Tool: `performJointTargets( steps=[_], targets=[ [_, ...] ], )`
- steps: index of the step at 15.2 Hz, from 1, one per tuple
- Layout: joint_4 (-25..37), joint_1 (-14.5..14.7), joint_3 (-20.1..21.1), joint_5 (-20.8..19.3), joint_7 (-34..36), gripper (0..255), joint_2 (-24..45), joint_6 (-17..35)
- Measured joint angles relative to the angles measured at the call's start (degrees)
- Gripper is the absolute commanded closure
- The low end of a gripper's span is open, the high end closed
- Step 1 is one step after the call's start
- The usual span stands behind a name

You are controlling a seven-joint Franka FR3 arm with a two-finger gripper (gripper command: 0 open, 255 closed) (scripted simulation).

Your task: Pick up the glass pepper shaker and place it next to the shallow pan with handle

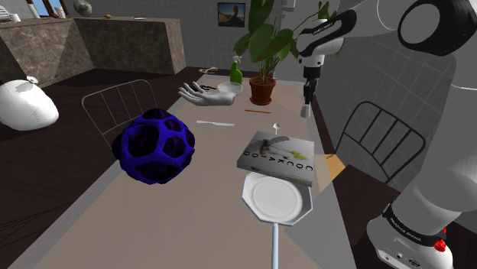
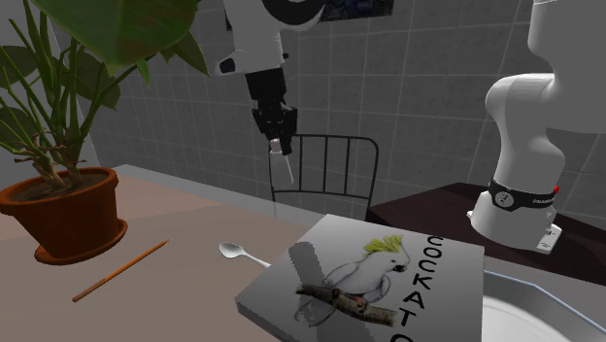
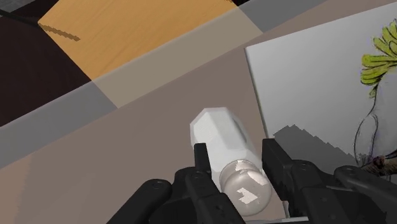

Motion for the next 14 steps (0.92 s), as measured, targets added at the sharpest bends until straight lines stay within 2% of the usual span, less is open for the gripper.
performJointTargets(
  steps=[9,14],
  targets=[
    [4.55,0.06,-0.23,-0.65,0.28,255,-1.7,-6.15],
    [-2.05,3.41,1.38,-1.88,5.31,255,-7.18,-4.81]
  ],
)
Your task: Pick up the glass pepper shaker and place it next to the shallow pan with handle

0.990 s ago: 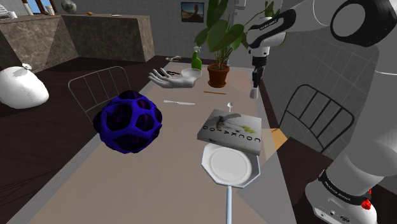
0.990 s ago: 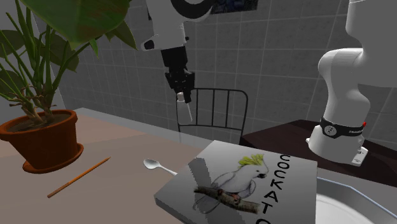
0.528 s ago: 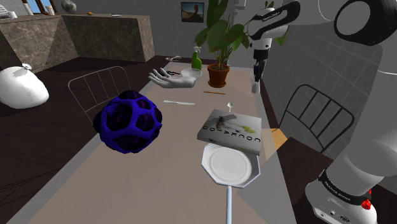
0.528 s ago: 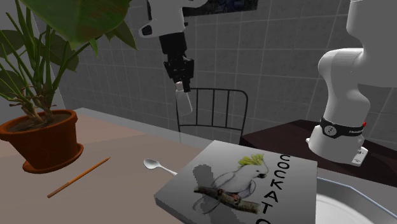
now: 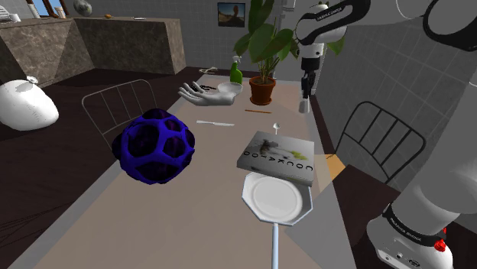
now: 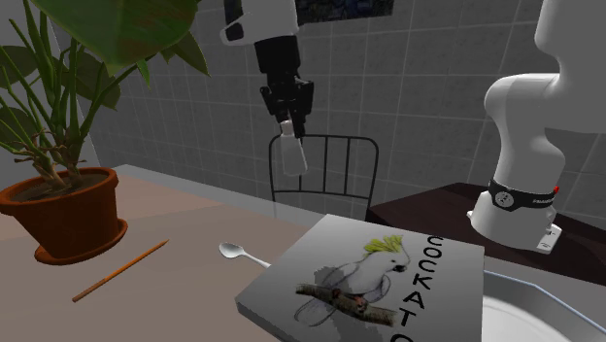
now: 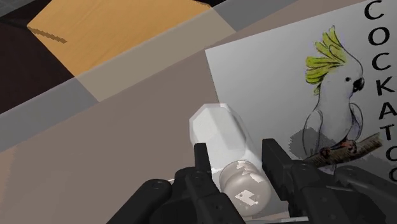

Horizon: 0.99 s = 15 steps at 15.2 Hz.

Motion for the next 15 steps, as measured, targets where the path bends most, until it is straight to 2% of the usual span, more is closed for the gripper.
performJointTargets(
  steps=[5,15],
  targets=[
    [-9.36,3.76,2.68,-1.34,6.83,255,-7.69,1.99],
    [-20.19,9.99,9.65,-0.56,19.94,255,-17.36,3.5]
  ],
)
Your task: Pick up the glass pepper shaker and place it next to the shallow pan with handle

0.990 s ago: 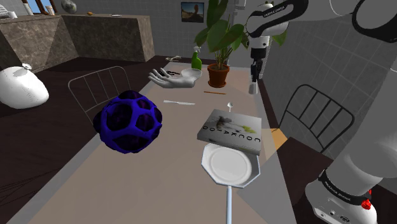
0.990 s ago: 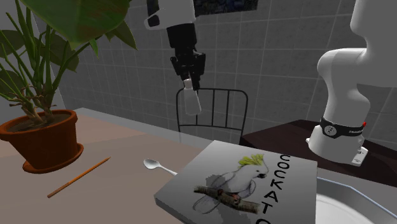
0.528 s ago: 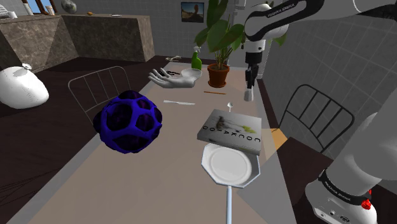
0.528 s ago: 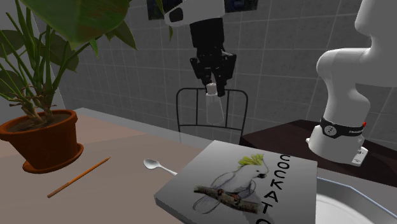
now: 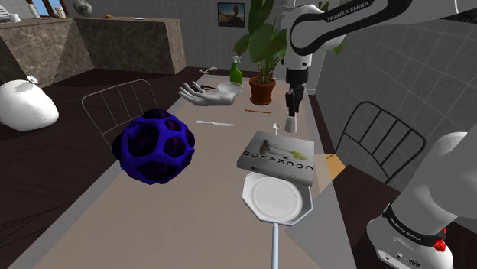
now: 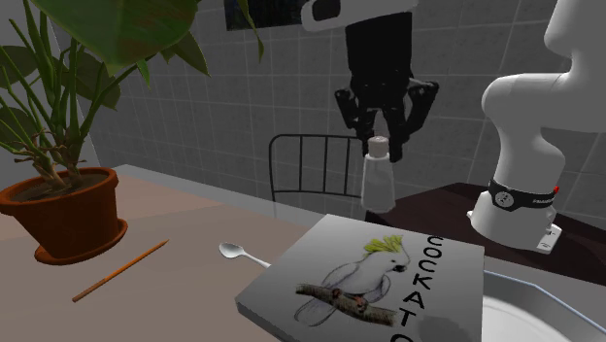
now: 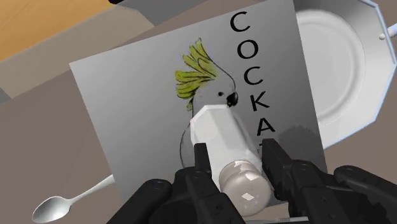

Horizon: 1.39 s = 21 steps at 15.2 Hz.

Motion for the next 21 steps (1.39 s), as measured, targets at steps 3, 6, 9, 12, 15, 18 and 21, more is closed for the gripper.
performJointTargets(
  steps=[3,6,9,12,15,18,21],
  targets=[
    [-1.89,2.0,2.52,1.01,4.08,255,-1.43,0.59],
    [-3.37,3.89,4.95,2.08,7.98,255,-3.03,0.65],
    [-4.13,5.94,7.61,3.36,12.12,255,-3.95,0.77],
    [-5.21,7.99,10.29,4.71,16.19,255,-4.66,1.46],
    [-4.99,9.91,12.79,5.97,20.0,255,-4.23,2.07],
    [-4.15,11.89,15.44,7.12,24.04,255,-3.19,2.71],
    [-2.44,13.78,17.93,8.05,28.11,255,-2.19,2.48]
  ],
)
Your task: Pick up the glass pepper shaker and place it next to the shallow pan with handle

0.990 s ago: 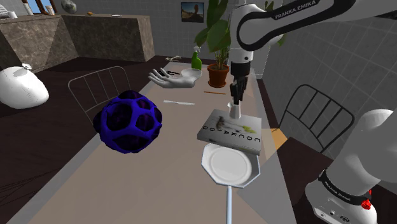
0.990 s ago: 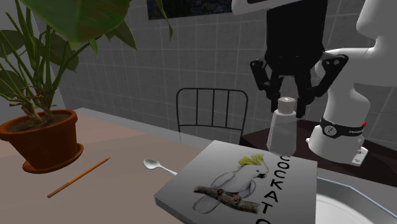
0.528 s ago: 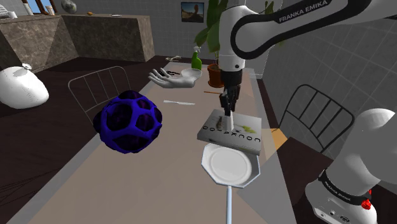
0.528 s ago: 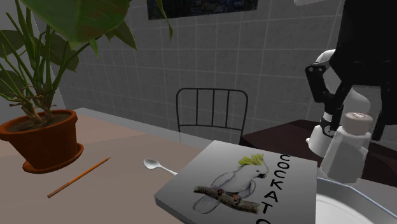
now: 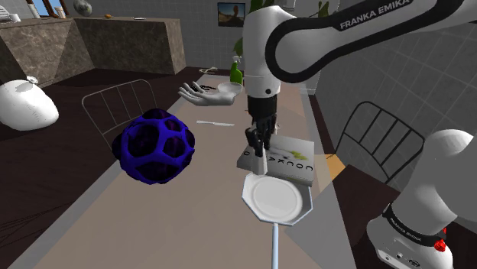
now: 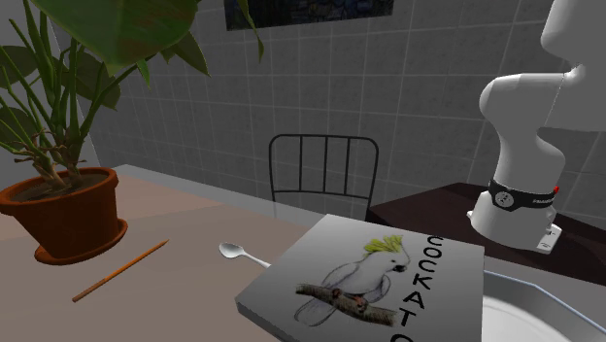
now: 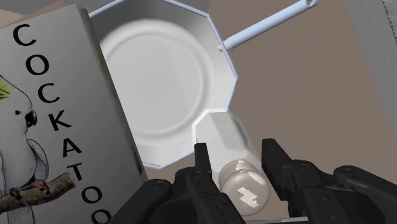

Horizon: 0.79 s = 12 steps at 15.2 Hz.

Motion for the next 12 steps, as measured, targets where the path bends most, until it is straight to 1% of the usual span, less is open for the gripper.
performJointTargets(
  steps=[6,12],
  targets=[
    [4.73,3.88,5.17,0.91,8.68,255,4.72,1.19],
    [11.34,7.65,9.56,0.12,17.36,255,10.71,1.57]
  ],
)
